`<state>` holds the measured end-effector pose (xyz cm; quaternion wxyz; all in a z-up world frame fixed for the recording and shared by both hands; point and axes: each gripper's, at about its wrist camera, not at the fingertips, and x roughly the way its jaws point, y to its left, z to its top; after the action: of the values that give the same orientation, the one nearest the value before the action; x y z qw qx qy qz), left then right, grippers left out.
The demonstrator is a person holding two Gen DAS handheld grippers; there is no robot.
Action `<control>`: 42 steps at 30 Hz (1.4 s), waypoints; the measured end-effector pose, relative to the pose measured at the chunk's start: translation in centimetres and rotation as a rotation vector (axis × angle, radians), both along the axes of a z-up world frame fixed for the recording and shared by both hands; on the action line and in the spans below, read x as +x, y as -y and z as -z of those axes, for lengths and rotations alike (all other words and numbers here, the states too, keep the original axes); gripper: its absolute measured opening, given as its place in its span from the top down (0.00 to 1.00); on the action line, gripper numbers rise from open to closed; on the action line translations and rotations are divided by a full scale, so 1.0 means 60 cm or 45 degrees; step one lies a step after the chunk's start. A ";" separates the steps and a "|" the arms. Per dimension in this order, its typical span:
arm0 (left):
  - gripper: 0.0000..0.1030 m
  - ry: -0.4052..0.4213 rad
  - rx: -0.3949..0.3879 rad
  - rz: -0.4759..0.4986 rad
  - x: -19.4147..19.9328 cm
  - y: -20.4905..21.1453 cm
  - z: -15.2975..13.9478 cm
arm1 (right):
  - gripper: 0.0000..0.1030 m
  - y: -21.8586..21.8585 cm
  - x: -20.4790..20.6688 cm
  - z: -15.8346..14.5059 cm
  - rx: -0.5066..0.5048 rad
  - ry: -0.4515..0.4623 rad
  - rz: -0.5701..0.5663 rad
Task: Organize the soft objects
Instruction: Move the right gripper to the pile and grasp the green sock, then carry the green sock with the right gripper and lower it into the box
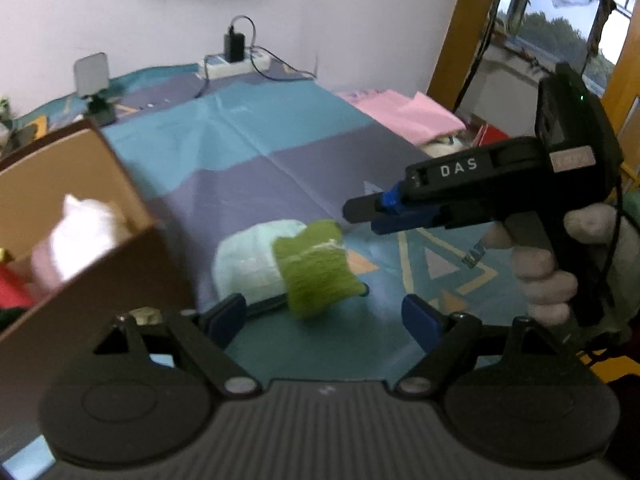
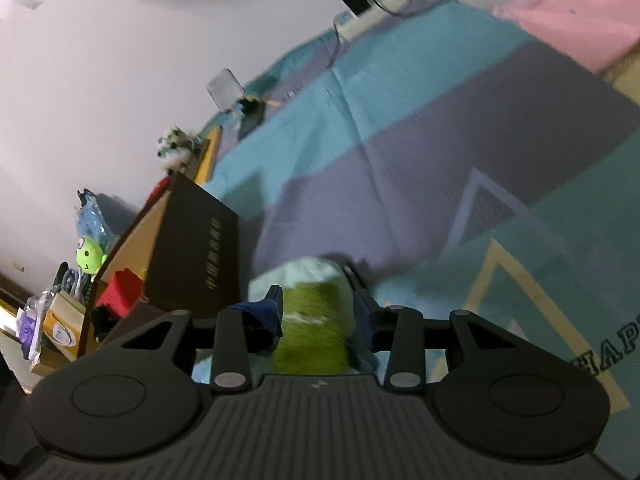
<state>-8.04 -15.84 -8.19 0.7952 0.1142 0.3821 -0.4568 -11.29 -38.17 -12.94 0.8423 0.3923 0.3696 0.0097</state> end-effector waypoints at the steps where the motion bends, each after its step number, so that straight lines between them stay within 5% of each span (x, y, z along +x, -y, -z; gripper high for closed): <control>1: 0.19 0.003 0.014 -0.002 -0.001 0.014 0.007 | 0.77 0.002 0.000 0.004 0.002 -0.008 -0.011; 11: 0.33 -0.069 0.084 -0.126 0.038 0.088 0.063 | 0.77 -0.002 0.029 0.024 0.023 -0.029 -0.197; 19: 0.67 -0.106 0.087 -0.166 0.041 0.099 0.077 | 0.85 -0.020 0.047 0.030 -0.024 -0.003 -0.371; 34: 0.71 -0.031 -0.061 -0.189 0.004 0.011 -0.017 | 0.88 -0.067 0.035 -0.050 0.045 0.187 -0.492; 42: 0.71 0.117 -0.157 -0.252 0.010 -0.069 -0.091 | 0.88 -0.124 0.066 -0.119 0.060 0.364 -0.501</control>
<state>-7.45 -11.70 -2.74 0.8585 0.0477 0.3260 -0.3929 -7.35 -30.73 -5.77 0.8585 0.3270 0.3155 0.2376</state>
